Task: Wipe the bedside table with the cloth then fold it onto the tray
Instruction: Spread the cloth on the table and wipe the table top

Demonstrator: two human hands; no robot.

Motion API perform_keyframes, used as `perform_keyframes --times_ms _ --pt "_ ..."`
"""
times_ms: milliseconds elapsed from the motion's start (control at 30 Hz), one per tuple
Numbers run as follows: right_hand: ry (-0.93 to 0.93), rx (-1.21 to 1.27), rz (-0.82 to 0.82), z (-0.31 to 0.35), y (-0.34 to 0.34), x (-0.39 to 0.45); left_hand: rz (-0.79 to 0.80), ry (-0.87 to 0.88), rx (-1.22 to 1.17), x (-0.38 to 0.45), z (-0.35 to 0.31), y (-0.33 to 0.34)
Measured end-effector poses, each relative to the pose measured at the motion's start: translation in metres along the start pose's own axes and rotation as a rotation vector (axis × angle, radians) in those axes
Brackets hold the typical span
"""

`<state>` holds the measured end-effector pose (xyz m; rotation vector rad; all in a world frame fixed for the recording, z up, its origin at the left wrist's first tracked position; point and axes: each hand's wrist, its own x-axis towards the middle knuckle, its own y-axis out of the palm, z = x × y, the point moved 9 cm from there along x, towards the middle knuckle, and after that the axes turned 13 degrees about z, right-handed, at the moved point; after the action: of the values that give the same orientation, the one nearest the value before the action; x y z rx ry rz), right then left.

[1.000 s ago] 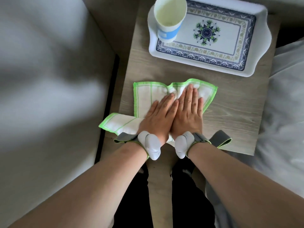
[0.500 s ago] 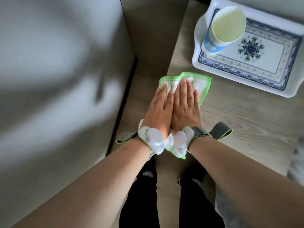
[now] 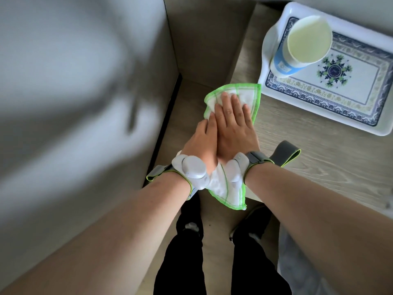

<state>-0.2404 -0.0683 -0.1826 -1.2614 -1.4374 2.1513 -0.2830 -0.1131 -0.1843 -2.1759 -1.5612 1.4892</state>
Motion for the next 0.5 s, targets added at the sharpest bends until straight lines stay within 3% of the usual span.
perform_keyframes --times_ms 500 --pt "-0.217 -0.084 0.101 0.046 0.023 -0.035 0.047 -0.115 0.06 -0.049 0.026 0.017"
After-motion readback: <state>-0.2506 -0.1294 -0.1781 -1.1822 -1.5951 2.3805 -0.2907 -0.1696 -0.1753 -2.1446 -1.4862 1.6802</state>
